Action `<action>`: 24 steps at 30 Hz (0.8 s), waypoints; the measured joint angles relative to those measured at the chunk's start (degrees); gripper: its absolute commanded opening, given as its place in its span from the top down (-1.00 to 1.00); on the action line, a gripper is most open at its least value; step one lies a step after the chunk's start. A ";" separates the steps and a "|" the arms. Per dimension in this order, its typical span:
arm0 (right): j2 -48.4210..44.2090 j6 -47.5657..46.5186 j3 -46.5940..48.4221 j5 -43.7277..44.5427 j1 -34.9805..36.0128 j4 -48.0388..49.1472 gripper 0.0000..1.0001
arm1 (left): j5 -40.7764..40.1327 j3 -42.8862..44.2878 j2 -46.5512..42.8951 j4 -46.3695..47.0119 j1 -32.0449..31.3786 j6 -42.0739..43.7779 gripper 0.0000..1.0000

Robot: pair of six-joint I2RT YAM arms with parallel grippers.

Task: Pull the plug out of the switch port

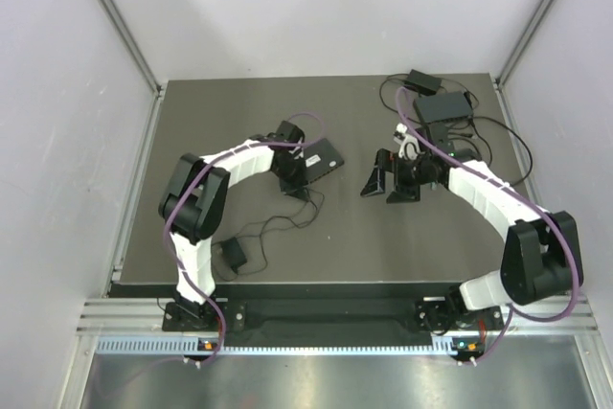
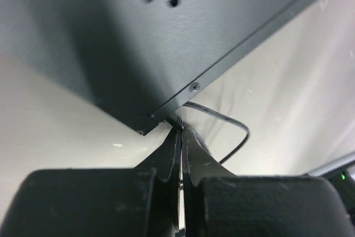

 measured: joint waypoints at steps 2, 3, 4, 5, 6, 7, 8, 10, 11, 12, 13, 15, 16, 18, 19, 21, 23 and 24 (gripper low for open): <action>1.11 0.00 0.00 -0.04 0.00 0.76 -0.99 | 0.74 0.02 0.02 -0.07 -1.25 -0.63 0.80; 1.77 0.00 0.00 -0.13 0.00 1.18 -0.99 | 0.96 0.07 0.02 -0.20 -1.60 -0.92 0.73; 2.43 0.00 0.02 -0.22 0.00 1.44 -0.99 | 0.92 0.17 0.02 -0.39 -1.79 -1.03 0.67; 3.23 0.00 0.11 -0.35 0.00 1.68 -0.97 | 0.92 0.39 0.02 -0.76 -1.81 -1.05 0.55; 4.09 0.00 0.24 -0.52 0.00 1.92 -0.94 | 0.81 0.79 0.02 -1.31 -1.77 -0.96 0.51; 4.90 0.00 0.50 -0.74 0.00 2.03 -0.92 | 0.63 1.29 0.00 -1.77 -1.66 -0.96 0.49; 5.90 0.02 0.90 -0.96 0.00 2.29 -0.89 | 0.37 1.92 -0.04 -2.27 -1.53 -0.92 0.46; 7.80 0.20 2.19 -1.75 0.00 2.82 -0.80 | -0.26 3.28 -0.24 -3.15 -1.18 -0.81 0.46; 8.96 0.35 2.67 -2.14 0.02 3.32 -0.76 | -0.57 3.82 -0.50 -3.50 -0.92 -0.81 0.46; 10.03 0.68 3.39 -2.89 0.02 4.13 -0.69 | -0.63 4.24 -0.85 -3.80 -0.68 -0.81 0.45; 10.88 1.09 4.09 -3.48 0.07 4.81 -0.66 | -0.70 4.81 -1.36 -4.13 -0.33 -0.81 0.45; 12.94 2.32 5.53 -4.83 0.50 7.17 -0.59 | -0.79 5.92 -2.36 -4.50 0.48 -0.81 0.45; 13.99 3.13 6.25 -5.51 0.72 8.59 -0.53 | -0.70 6.62 -2.71 -4.74 0.94 -0.83 0.45; 16.63 5.11 7.45 -7.13 1.64 12.17 -0.40 | -0.28 8.33 -3.06 -4.85 2.25 -0.94 0.46; 17.90 5.95 8.09 -7.85 2.25 13.42 -0.34 | 0.04 9.14 -3.06 -4.85 3.02 -1.14 0.46; 20.94 7.65 9.44 -9.09 3.89 15.65 -0.24 | 1.42 10.43 -3.02 -4.68 4.98 -1.88 0.47; 24.28 8.79 10.84 -9.90 5.75 17.33 -0.14 | 3.26 11.02 -2.89 -4.00 7.26 -3.15 0.48; 25.70 9.11 11.39 -10.23 6.54 18.03 -0.11 | 4.15 11.06 -2.75 -3.61 8.13 -3.76 0.49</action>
